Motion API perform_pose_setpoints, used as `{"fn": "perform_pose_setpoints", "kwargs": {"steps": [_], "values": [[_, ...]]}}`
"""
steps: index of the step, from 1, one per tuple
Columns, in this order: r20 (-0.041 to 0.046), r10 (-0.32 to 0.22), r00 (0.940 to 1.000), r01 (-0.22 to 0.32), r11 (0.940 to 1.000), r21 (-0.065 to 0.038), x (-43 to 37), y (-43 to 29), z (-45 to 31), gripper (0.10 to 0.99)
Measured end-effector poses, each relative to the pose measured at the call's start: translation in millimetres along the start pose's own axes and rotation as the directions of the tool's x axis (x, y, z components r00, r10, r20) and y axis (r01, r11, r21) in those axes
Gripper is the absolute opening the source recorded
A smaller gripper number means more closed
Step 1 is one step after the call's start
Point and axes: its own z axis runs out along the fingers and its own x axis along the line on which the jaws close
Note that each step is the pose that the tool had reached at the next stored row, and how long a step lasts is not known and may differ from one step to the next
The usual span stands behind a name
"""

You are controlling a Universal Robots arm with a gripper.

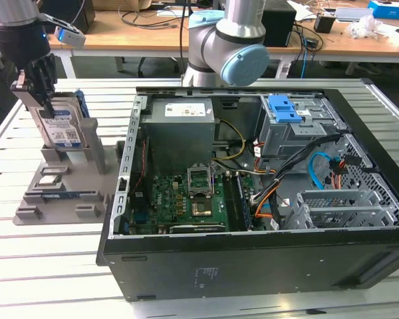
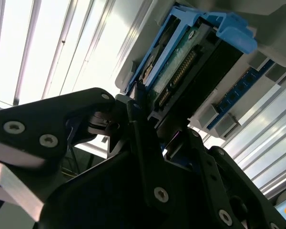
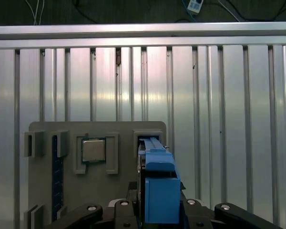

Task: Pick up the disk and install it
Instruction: 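Pick up the disk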

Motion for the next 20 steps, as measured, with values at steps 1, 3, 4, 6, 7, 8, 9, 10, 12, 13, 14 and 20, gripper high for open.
{"fn": "perform_pose_setpoints", "kwargs": {"steps": [1, 3, 4, 6, 7, 8, 9, 10, 12, 13, 14, 20], "values": [[0.0, 0.0, 1.0, 0.0, 1.0, 0.0, -0.4, 0.1, -1.7, 0.369], [0.0001, 0.0, 1.0, 0.0, 1.0, 0.0, -0.8, 0.2, -4.1, 0.369], [0.0, 0.0, 1.0, 0.0, 1.0, 0.0, -1.0, 0.3, -5.9, 0.369], [0.0, 0.0, 1.0, 0.0, 1.0, 0.0, -1.5, 0.4, -8.2, 0.369], [0.0, 0.0, 1.0, 0.0, 1.0, 0.0, -2.0, 0.5, -10.7, 0.369], [0.0, 0.0, 1.0, 0.0, 1.0, 0.0, -2.4, 0.6, -12.3, 0.369], [0.0, 0.0, 1.0, 0.0, 1.0, 0.0, -2.7, 0.6, -13.3, 0.369], [0.0, 0.0, 1.0, 0.0, 1.0, 0.0, -2.9, 0.6, -14.1, 0.369], [0.0, 0.0, 1.0, 0.0, 1.0, 0.0, -3.3, 0.7, -15.7, 0.369], [0.0, 0.0, 1.0, 0.0, 1.0, 0.0, -3.7, 0.8, -17.1, 0.369], [0.0, 0.0, 1.0, 0.0, 1.0, 0.0, -3.8, 0.8, -17.7, 0.369], [0.0, 0.0, 1.0, 0.0, 1.0, 0.0, -4.8, 1.2, -26.6, 0.369]]}}
